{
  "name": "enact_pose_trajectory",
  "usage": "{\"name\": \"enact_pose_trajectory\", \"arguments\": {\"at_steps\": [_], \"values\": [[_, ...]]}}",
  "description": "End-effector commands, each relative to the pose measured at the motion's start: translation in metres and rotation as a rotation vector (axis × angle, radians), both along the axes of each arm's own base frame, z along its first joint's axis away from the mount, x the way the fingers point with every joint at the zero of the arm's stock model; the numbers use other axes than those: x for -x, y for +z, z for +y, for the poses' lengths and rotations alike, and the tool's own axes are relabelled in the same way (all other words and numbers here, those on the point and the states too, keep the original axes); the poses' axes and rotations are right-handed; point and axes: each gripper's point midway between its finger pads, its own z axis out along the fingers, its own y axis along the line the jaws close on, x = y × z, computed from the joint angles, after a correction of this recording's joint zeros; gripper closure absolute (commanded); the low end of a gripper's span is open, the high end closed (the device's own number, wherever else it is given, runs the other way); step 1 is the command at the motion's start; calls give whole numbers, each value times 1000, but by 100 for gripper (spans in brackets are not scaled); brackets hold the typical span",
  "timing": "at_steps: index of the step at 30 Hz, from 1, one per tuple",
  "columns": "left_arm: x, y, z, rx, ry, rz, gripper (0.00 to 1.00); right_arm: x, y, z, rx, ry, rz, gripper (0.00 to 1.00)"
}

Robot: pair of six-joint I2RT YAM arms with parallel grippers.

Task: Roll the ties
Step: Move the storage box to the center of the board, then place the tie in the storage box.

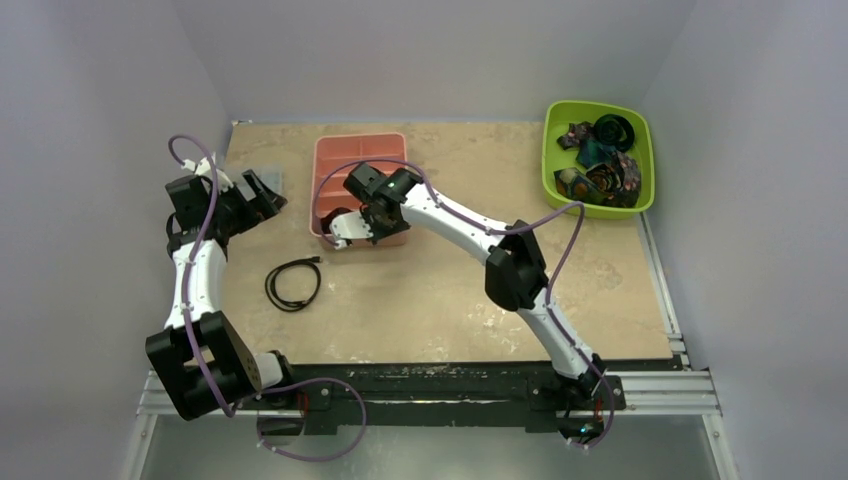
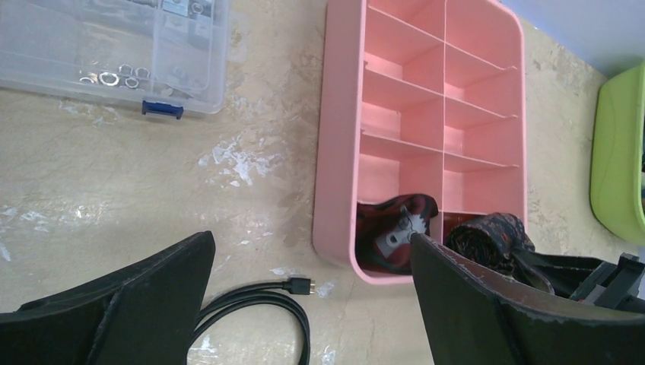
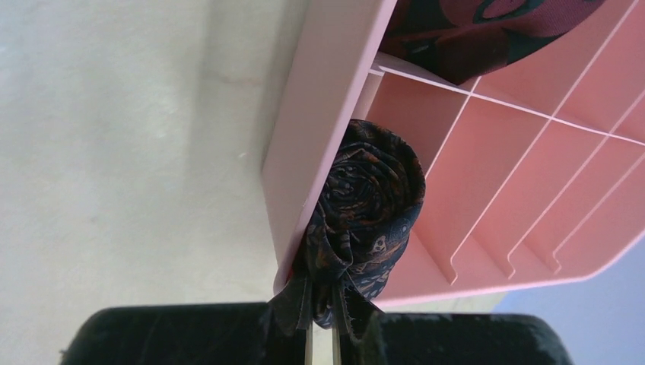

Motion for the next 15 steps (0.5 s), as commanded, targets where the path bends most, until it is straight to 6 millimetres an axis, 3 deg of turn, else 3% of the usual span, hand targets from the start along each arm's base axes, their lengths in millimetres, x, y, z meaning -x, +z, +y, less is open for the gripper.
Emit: {"name": "enact_pose_trajectory", "arguments": {"at_steps": [1,6,13,15], "values": [[-4,11,-2,10,-28,-39,0,45,15,-37,61,-27,172,100],[-2,10,-6,18,-40,-43,0,48,2,-34,71,-64,214,100],[-1,9,-8,27,-43,-42,0,27,-2,-16,7,-138,148,100],[0,9,-8,29,-46,-43,0,21,-1,-13,4,-133,119,96]]}}
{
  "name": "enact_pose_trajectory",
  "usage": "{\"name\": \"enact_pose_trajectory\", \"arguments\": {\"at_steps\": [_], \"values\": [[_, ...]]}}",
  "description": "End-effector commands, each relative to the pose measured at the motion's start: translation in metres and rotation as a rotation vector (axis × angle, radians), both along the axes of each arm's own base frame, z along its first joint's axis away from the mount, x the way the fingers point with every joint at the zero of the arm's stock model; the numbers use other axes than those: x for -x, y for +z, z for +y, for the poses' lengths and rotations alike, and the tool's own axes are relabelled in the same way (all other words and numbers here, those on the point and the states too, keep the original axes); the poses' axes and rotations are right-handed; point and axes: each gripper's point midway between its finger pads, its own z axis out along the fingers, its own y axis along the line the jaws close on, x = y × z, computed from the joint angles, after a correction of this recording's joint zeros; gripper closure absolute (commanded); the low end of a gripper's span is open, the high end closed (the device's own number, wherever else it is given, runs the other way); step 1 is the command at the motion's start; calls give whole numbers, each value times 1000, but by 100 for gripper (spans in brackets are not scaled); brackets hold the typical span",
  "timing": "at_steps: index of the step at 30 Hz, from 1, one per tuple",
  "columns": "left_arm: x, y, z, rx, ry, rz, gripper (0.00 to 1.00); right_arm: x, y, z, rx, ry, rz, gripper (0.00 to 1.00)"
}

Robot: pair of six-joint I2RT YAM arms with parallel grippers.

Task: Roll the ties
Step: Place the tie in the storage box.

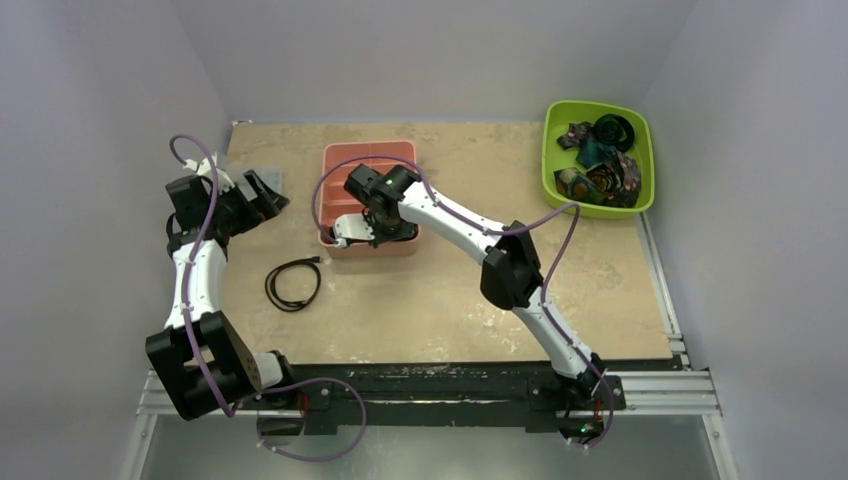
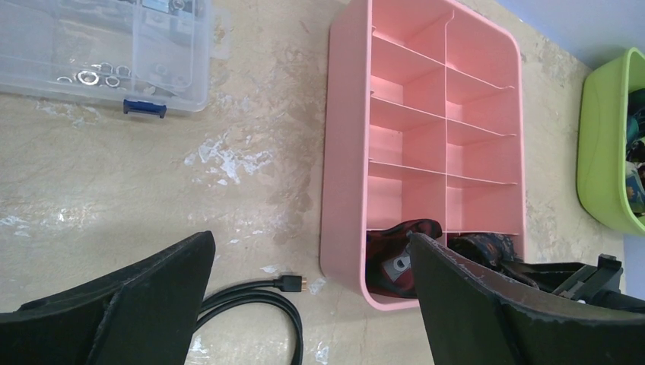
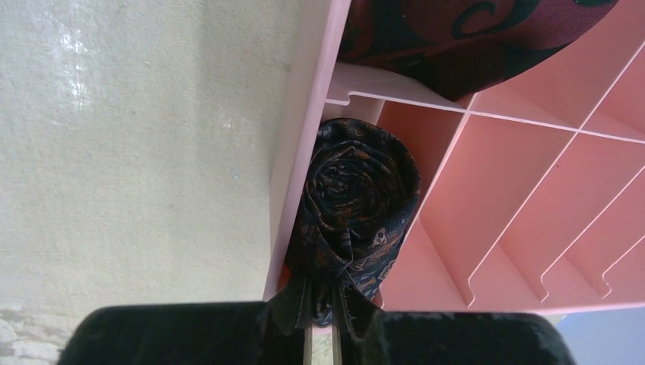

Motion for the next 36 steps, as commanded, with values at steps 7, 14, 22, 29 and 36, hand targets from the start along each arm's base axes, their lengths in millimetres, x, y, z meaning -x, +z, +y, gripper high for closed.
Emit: {"name": "enact_pose_trajectory", "arguments": {"at_steps": [7,14,22,29,36], "values": [[0,7,-4,10,-20,-41,0,-12,10,17,-66,-21,-54,73],[0,9,-4,13,-22,-52,0,-15,31,20,-108,-14,-89,57],[-1,10,-6,21,-25,-55,0,-9,50,23,-161,-2,-82,57],[1,10,-7,21,-30,-59,0,-4,62,30,-214,13,-69,58],[2,11,-7,17,-32,-65,0,-4,72,31,-241,23,-78,58]]}}
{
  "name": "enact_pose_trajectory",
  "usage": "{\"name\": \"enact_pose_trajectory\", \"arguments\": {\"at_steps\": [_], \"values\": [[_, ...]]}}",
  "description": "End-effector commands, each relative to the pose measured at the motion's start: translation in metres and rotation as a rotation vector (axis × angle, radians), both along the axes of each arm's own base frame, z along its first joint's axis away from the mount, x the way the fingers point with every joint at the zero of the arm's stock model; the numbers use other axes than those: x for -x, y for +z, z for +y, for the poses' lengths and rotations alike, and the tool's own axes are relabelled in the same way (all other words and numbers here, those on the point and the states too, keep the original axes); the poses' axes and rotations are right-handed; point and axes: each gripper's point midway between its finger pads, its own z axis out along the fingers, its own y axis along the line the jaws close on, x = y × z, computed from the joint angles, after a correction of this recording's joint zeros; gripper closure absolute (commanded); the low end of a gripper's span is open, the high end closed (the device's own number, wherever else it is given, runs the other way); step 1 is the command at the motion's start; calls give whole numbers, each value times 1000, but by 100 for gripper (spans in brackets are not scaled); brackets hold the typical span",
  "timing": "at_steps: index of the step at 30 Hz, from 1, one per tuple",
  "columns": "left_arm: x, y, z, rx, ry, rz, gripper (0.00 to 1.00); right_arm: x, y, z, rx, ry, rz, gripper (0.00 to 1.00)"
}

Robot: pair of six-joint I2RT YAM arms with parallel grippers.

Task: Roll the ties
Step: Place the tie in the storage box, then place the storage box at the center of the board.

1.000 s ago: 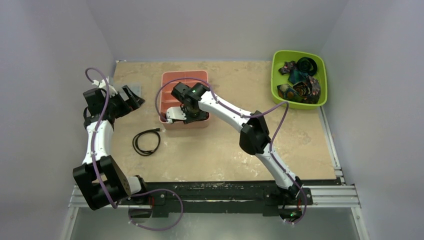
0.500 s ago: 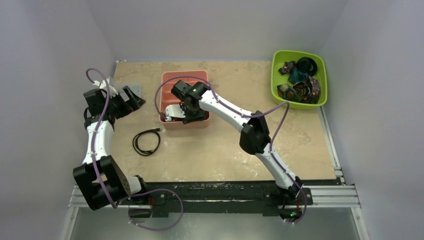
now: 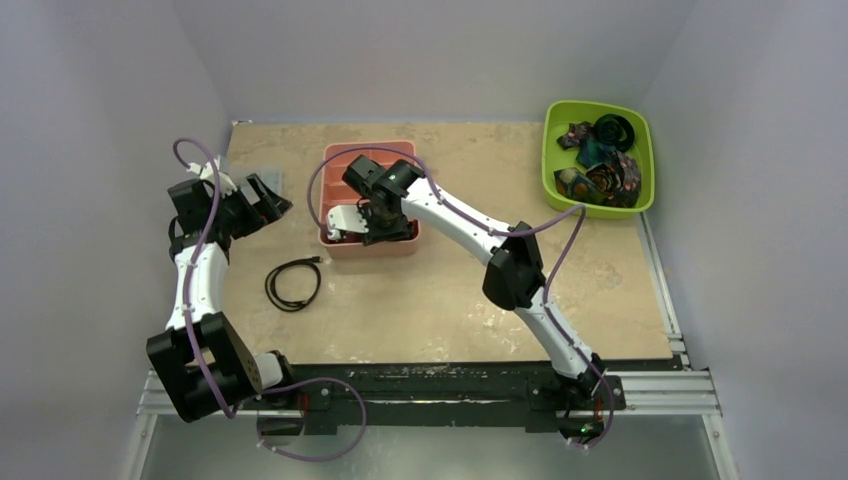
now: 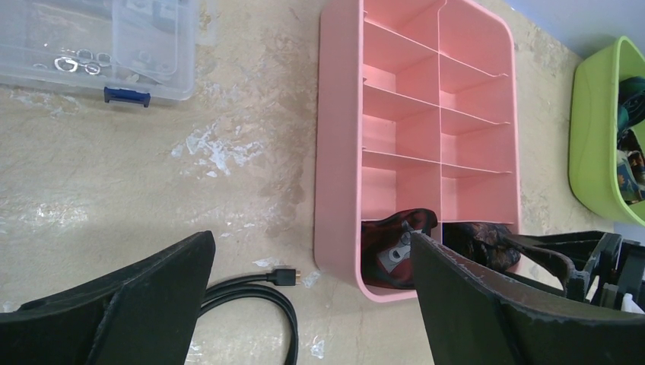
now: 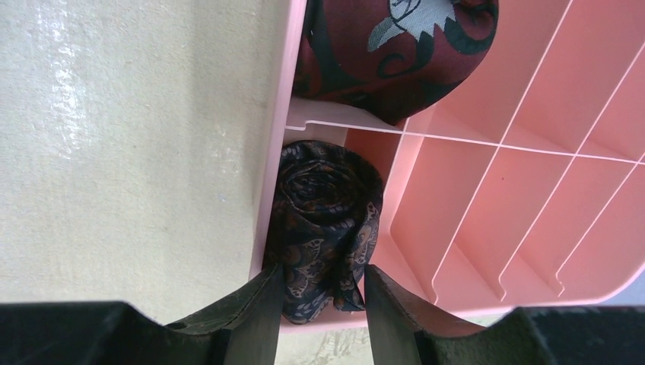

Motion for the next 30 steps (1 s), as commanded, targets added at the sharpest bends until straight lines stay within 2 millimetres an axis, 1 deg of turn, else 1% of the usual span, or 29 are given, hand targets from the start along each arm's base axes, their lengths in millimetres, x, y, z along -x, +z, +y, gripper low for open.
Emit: {"name": "enact_pose_trajectory", "arguments": {"at_steps": [1,4,7,10,14,17,19,21,23,25,26,28,30], "values": [[-3,15,-1,-2,-9,-63,0,-1,58,12,-138,21,-66,59],[-3,16,-1,-5,-10,-68,0,-1,71,14,-176,13,-77,59],[-3,17,-2,-10,-21,-74,0,3,86,19,-253,1,-58,59],[-3,18,-5,-27,-42,-83,0,-2,97,17,-326,-58,-48,60],[-3,23,-16,-91,-117,-108,0,-13,113,12,-438,-173,-8,60],[-1,30,-32,-167,-212,-145,0,-22,122,3,-525,-287,41,60],[4,33,-49,-216,-312,-168,0,-30,121,-10,-564,-380,92,60],[11,31,-67,-272,-421,-182,0,-33,117,-22,-595,-472,160,60],[20,28,-85,-308,-531,-193,4,-38,111,-36,-622,-567,223,61],[33,22,-103,-336,-647,-193,12,-43,102,-51,-647,-653,288,62],[41,17,-111,-357,-710,-182,16,-43,94,-59,-646,-695,319,62],[61,3,-129,-391,-843,-145,27,-46,84,-74,-650,-756,347,63],[75,-9,-139,-410,-928,-105,39,-46,72,-85,-632,-788,351,64]]}}
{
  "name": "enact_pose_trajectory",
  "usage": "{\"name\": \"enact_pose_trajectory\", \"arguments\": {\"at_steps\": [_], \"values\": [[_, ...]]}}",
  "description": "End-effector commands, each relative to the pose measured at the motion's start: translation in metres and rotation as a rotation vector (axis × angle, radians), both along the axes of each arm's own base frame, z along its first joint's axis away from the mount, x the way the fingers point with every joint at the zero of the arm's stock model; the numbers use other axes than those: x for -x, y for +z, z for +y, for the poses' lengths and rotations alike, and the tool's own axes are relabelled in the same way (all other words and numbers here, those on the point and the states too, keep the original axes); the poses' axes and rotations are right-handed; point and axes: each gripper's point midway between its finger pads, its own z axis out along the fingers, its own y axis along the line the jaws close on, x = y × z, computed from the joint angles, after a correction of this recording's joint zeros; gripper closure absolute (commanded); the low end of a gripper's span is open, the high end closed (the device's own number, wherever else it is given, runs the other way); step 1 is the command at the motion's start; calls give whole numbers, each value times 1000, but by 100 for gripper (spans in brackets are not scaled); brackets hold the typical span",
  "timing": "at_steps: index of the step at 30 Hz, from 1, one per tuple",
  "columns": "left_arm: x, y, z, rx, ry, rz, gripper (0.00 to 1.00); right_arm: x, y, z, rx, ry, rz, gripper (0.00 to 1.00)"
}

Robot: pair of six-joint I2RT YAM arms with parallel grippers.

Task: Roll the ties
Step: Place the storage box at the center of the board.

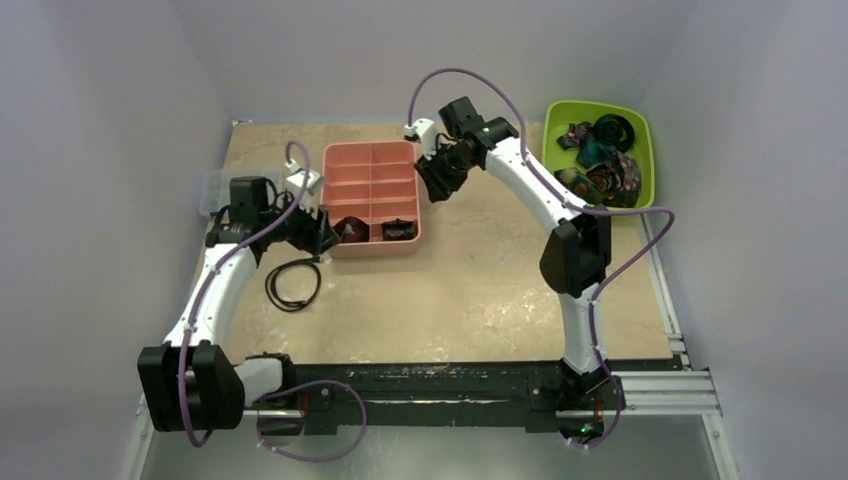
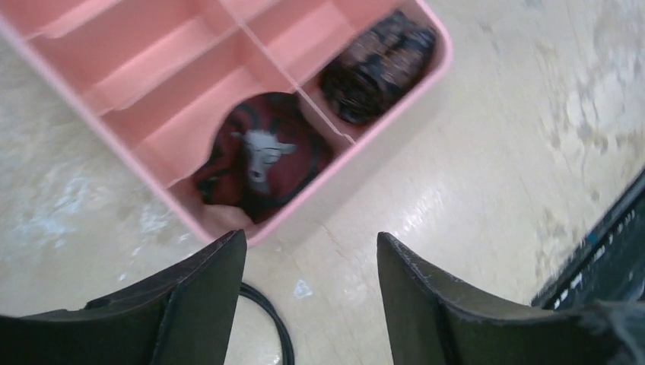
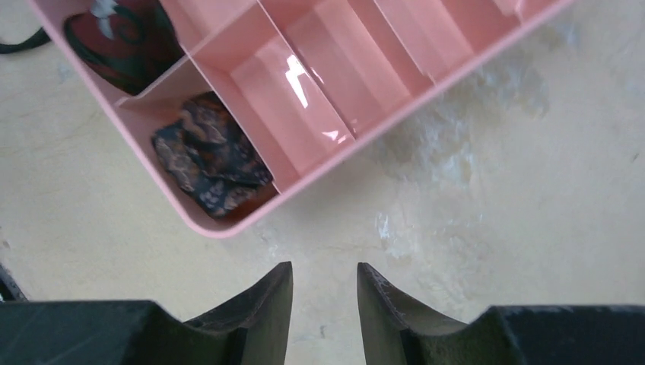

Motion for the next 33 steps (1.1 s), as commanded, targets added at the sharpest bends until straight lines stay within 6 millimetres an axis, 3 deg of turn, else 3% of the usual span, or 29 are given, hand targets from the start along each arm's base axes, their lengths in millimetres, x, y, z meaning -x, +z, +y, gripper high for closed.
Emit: {"name": "enact_pose_trajectory", "arguments": {"at_steps": [1,5,8,12,18,23,26,30,33], "values": [[41,-15,-30,-117,-286,29,44,9,3,-9,-93,-84,75,65],[62,-44,-37,-189,-378,120,52,20,-23,-15,-89,-55,114,69],[58,-63,-37,-234,-366,164,54,23,-42,-11,-108,-37,137,71],[34,-81,-35,-267,-288,237,54,13,-60,2,-140,-42,154,72],[-33,-91,-37,-246,-93,242,51,-24,-71,28,-211,-58,121,73],[-79,-83,-41,-213,5,201,48,-57,-74,42,-244,-70,58,73],[-91,-73,-41,-207,18,161,44,-79,-62,42,-255,-93,-11,73],[-94,-54,-46,-180,-5,95,36,-113,-39,13,-271,-186,-98,71],[-90,-34,-44,-159,6,65,24,-123,-20,-12,-263,-225,-138,69]]}}
